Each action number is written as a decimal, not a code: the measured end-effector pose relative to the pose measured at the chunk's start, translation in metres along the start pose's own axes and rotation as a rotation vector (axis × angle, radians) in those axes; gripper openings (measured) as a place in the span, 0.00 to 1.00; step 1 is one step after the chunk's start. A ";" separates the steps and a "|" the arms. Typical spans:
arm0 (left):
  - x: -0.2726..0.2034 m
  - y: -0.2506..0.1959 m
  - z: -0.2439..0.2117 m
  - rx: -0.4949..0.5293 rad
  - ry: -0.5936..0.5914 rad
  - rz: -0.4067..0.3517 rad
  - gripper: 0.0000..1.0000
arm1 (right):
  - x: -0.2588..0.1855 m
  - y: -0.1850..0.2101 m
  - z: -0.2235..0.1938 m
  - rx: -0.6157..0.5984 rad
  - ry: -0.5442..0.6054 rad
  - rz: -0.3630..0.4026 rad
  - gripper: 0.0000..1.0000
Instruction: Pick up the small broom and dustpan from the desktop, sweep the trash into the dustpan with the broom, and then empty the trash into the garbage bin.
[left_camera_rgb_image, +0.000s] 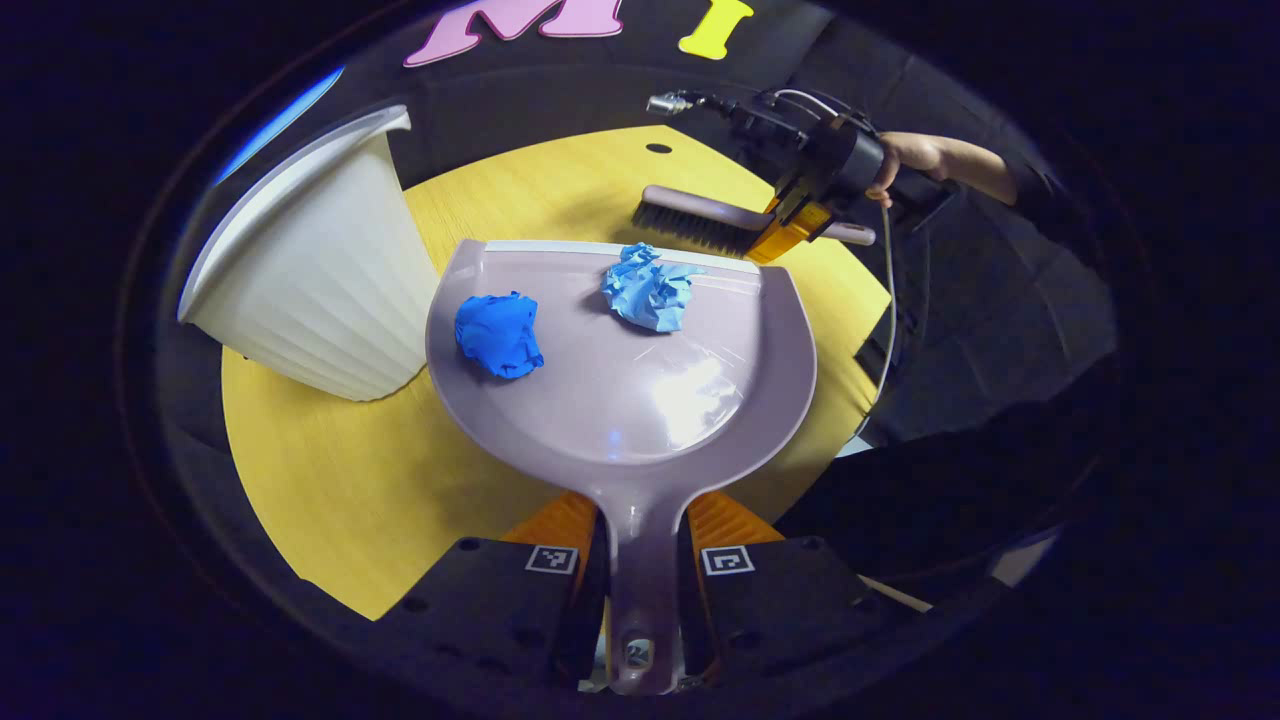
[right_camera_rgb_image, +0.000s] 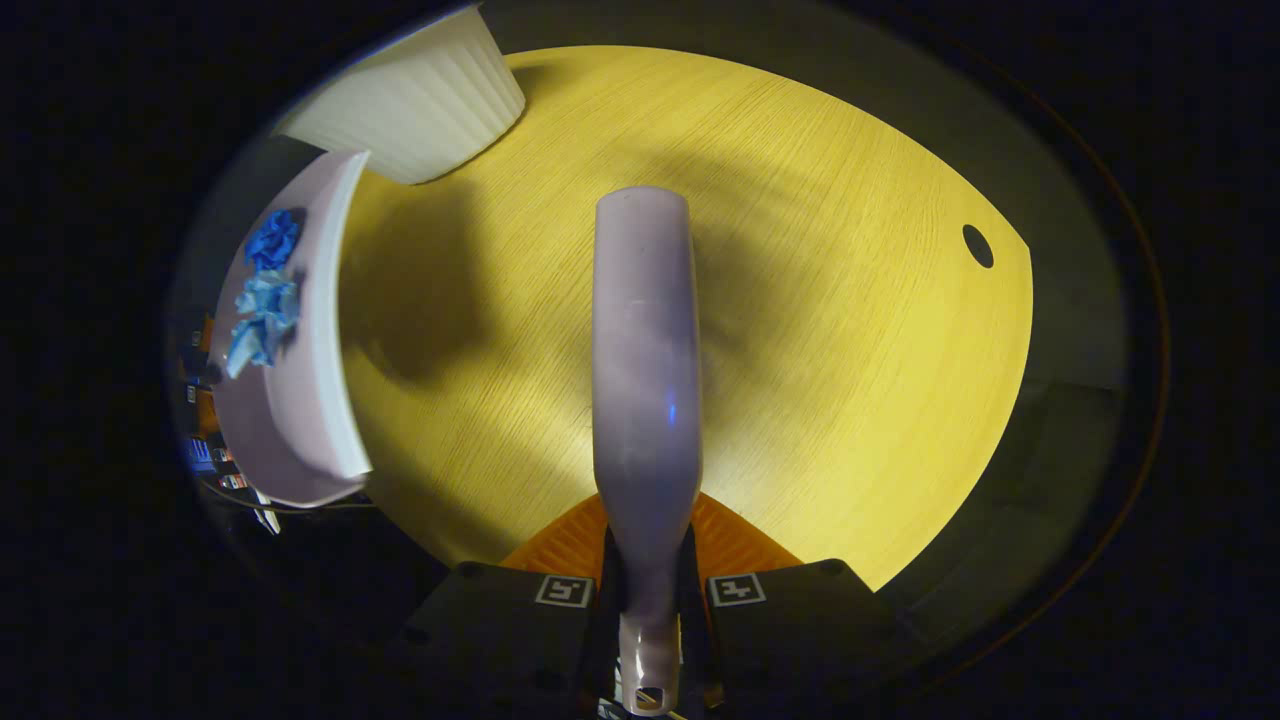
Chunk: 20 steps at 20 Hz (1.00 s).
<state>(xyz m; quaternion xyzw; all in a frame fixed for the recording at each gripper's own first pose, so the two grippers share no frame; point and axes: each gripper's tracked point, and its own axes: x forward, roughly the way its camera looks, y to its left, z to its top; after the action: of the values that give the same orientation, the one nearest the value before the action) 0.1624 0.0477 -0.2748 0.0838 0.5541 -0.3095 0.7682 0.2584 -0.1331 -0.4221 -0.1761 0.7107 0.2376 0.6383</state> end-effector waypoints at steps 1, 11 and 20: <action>-0.013 -0.001 0.003 0.004 -0.016 -0.002 0.29 | 0.003 0.003 0.002 -0.009 -0.005 -0.006 0.28; -0.139 0.117 0.051 -0.114 -0.156 0.347 0.29 | -0.011 0.020 0.026 0.008 -0.144 0.071 0.28; -0.146 0.250 0.088 -0.011 0.076 0.555 0.28 | -0.005 0.030 0.024 0.117 -0.182 0.158 0.28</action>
<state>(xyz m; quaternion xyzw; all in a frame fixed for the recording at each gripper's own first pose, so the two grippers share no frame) 0.3467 0.2605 -0.1635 0.2397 0.5400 -0.0807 0.8028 0.2620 -0.0950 -0.4157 -0.0599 0.6742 0.2602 0.6886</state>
